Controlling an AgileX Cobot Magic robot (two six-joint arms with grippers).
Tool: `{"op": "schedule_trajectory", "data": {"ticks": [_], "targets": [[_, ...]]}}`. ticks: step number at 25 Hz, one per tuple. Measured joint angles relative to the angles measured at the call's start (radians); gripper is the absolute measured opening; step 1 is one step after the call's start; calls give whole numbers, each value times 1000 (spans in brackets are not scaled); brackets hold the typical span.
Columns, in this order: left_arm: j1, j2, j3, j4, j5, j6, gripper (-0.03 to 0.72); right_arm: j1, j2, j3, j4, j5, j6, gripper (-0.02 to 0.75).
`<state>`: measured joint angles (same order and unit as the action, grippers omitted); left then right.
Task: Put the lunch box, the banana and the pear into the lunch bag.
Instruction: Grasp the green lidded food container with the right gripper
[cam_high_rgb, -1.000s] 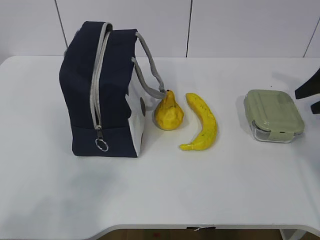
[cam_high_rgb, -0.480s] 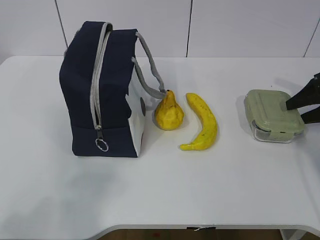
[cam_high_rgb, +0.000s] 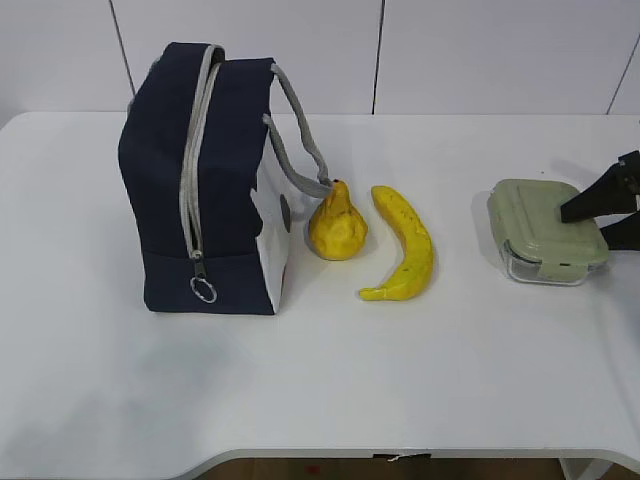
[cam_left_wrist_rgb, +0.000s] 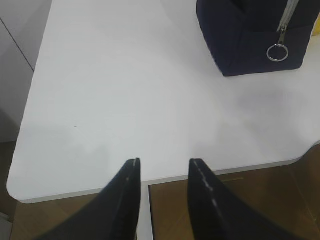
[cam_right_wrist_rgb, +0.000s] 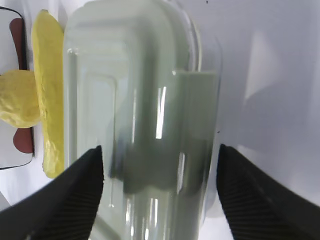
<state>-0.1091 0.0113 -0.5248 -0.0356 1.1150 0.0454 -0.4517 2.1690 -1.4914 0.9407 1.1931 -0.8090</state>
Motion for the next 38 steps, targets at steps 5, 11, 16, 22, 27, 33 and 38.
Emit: {"op": "schedule_trajectory", "data": {"ticks": [5, 11, 16, 22, 27, 33, 38], "targets": [[0, 0, 0, 0, 0, 0, 244, 0, 4, 0, 27, -2, -30, 557], [0, 0, 0, 0, 0, 0, 244, -2, 8, 0, 29, -6, -41, 499], [0, 0, 0, 0, 0, 0, 244, -2, 10, 0, 29, -6, -41, 478], [0, 0, 0, 0, 0, 0, 244, -2, 10, 0, 29, -6, -41, 471], [0, 0, 0, 0, 0, 0, 244, -2, 10, 0, 31, -6, -43, 435], [0, 0, 0, 0, 0, 0, 244, -2, 10, 0, 38, -6, -43, 391], [0, 0, 0, 0, 0, 0, 244, -2, 10, 0, 39, -6, -43, 386]]}}
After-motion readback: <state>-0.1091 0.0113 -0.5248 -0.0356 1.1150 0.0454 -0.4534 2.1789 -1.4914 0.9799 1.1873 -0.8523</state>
